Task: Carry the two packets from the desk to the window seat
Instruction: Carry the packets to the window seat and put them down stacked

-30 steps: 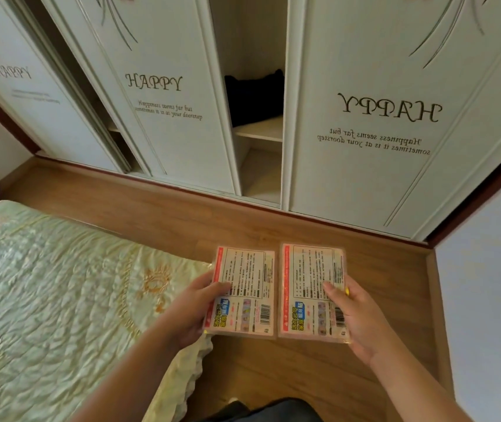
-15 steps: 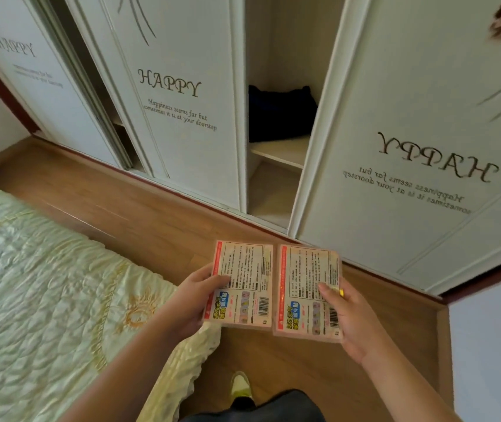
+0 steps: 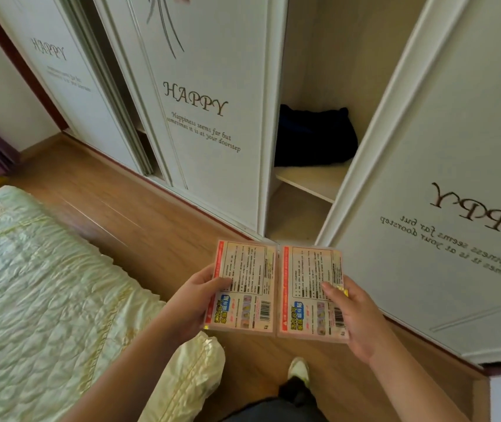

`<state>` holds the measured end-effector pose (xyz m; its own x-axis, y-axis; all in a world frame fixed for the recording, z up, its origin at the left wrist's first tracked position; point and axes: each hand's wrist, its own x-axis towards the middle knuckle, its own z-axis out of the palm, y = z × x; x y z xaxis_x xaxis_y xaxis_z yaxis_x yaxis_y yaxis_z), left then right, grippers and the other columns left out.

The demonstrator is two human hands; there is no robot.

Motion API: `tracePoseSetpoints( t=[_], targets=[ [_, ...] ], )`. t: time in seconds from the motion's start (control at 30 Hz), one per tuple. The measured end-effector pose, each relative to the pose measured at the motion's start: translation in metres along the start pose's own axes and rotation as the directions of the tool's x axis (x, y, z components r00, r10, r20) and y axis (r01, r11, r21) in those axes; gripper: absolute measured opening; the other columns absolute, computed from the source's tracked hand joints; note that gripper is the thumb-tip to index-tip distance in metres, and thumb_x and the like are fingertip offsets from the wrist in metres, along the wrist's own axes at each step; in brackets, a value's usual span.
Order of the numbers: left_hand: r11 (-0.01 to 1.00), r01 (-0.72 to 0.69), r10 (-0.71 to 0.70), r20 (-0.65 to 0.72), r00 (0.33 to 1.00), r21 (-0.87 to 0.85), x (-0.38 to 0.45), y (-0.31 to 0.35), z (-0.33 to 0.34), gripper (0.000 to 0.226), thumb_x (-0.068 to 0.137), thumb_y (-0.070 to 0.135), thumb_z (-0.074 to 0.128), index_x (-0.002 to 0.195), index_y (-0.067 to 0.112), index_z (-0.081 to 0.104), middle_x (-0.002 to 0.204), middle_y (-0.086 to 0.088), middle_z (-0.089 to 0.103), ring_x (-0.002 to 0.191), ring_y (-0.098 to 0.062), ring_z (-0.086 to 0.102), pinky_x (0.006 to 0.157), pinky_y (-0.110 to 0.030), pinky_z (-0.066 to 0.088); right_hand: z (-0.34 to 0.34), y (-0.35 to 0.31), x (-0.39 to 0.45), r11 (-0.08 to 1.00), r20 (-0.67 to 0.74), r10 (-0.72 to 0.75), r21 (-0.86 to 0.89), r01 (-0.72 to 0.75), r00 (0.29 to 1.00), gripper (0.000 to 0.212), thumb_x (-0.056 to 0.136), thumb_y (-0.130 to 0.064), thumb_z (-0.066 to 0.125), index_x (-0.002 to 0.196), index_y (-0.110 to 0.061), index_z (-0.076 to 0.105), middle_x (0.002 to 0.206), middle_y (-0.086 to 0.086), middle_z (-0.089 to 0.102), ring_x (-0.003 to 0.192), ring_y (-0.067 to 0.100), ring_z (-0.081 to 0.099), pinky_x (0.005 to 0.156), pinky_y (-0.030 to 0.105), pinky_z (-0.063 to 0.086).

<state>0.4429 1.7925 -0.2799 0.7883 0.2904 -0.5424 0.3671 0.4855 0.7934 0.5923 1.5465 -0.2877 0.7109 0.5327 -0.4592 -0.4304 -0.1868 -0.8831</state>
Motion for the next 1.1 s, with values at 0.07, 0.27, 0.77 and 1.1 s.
tracePoseSetpoints(
  t=[0.07,0.27,0.77,1.1],
  targets=[
    [1.000,-0.008,0.008,-0.043,0.999,-0.005,0.021,0.010,0.003,0.028,0.099,0.010,0.055,0.124,0.021,0.059,0.110,-0.016,0.078,0.102,-0.037,0.075,0.080,-0.047,0.064,-0.005,-0.009,0.031,1.000,0.031,0.013,0.004,-0.014,0.999,0.028,0.097,-0.029,0.059,0.125,-0.030,0.064,0.107,0.003,0.081,0.095,0.025,0.079,0.066,0.037,0.064],
    [0.998,-0.032,0.023,-0.190,0.982,-0.046,0.077,0.042,0.016,0.029,0.098,0.009,0.055,0.125,0.020,0.059,0.110,-0.017,0.077,0.102,-0.037,0.075,0.082,-0.048,0.063,-0.019,-0.047,0.120,0.999,0.143,0.045,-0.025,-0.042,0.989,0.020,0.100,-0.025,0.058,0.117,-0.029,0.068,0.104,0.005,0.081,0.092,0.027,0.079,0.067,0.042,0.065],
    [0.970,-0.145,0.045,-0.443,0.895,-0.194,0.126,0.088,-0.012,0.029,0.095,0.007,0.057,0.121,0.019,0.063,0.104,-0.017,0.079,0.095,-0.037,0.076,0.076,-0.047,0.064,0.030,-0.111,0.262,0.981,0.368,0.160,-0.164,-0.106,0.916,0.022,0.098,-0.026,0.061,0.118,-0.024,0.066,0.102,0.006,0.082,0.093,0.030,0.078,0.078,0.052,0.063],
    [0.907,-0.265,0.048,-0.545,0.837,-0.328,0.147,0.111,-0.124,0.028,0.097,0.007,0.055,0.121,0.018,0.063,0.105,-0.016,0.079,0.096,-0.036,0.076,0.071,-0.043,0.065,0.164,-0.146,0.344,0.946,0.473,0.193,-0.322,-0.036,0.859,0.017,0.100,-0.026,0.058,0.114,-0.028,0.068,0.102,0.003,0.082,0.094,0.028,0.078,0.080,0.052,0.062]
  ],
)
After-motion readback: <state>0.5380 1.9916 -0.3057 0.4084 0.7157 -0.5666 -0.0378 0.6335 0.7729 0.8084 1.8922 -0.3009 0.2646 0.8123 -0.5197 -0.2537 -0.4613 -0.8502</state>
